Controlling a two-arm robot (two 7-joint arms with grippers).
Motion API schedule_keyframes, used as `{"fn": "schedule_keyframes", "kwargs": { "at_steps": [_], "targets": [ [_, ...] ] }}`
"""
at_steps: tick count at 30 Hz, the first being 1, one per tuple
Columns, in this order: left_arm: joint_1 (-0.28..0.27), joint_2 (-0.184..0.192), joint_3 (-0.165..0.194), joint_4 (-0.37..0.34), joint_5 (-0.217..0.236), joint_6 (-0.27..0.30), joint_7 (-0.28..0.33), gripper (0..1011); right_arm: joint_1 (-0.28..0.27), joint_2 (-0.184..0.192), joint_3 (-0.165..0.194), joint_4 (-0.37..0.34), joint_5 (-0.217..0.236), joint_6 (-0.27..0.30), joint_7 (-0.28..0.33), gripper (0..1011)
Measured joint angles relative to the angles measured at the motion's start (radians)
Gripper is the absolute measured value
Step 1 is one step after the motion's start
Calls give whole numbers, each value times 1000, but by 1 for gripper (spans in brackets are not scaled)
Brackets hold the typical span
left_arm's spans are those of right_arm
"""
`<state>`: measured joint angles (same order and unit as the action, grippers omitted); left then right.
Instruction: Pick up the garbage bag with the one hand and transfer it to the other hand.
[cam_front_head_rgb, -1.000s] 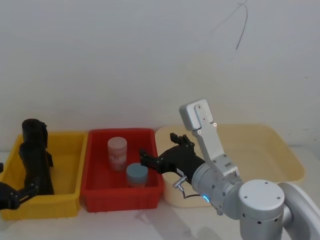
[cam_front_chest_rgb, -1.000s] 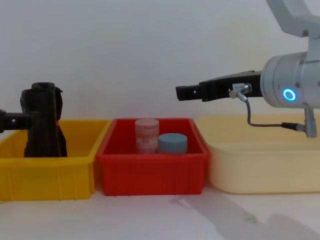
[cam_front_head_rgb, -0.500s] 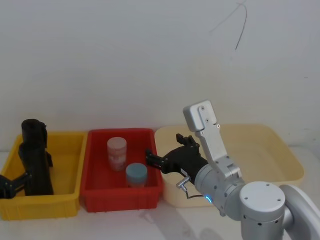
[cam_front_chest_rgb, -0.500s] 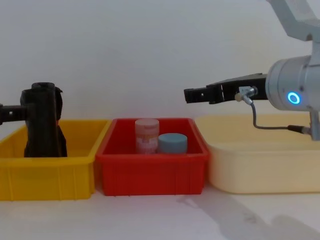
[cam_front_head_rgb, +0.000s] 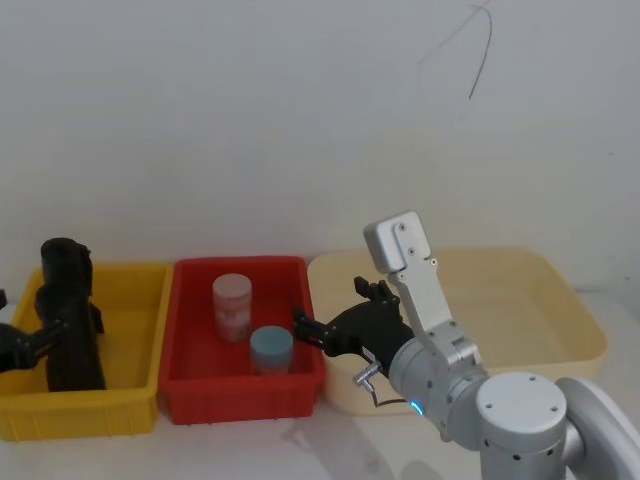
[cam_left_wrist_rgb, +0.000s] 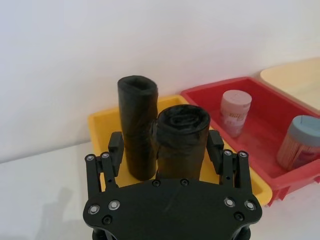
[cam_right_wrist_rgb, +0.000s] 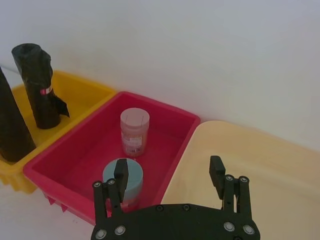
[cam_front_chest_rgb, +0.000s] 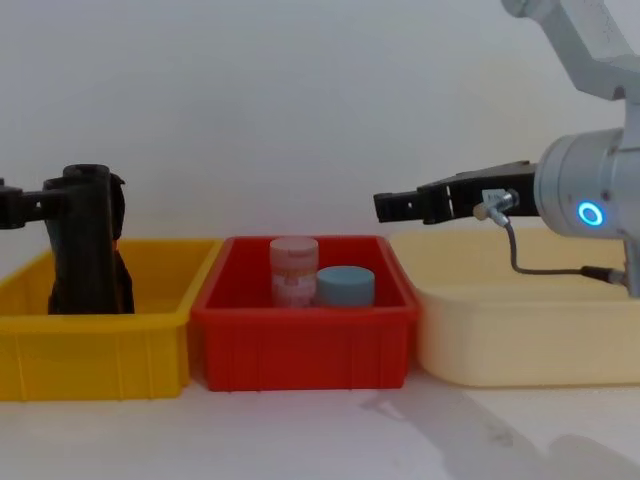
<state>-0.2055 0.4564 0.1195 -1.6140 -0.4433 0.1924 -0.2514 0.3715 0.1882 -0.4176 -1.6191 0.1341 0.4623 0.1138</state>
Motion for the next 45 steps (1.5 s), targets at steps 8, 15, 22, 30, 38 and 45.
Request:
{"fn": "schedule_keyframes", "kwargs": {
  "at_steps": [8, 15, 22, 30, 38, 45],
  "targets": [
    [-57, -10, 23, 76, -33, -14, -78, 1000, -7, 0, 1, -5, -2, 7, 12, 1000],
    [-99, -12, 46, 136, -56, -20, -141, 1001, -9, -4, 2, -7, 0, 11, 26, 1000],
    [-129, -13, 62, 183, -63, -23, -160, 1001, -6, -10, 5, 0, 1, 12, 39, 1000],
    [-147, -13, 72, 213, -65, -26, -165, 1001, 3, -15, 9, 14, 2, 16, 50, 1000],
    [-158, -13, 77, 230, -66, -27, -167, 1001, 24, -19, 6, 35, -4, 38, 66, 1000],
    [-162, -13, 80, 237, -66, -28, -168, 1001, 52, -23, -11, 58, -14, 77, 89, 1000]
  ]
}}
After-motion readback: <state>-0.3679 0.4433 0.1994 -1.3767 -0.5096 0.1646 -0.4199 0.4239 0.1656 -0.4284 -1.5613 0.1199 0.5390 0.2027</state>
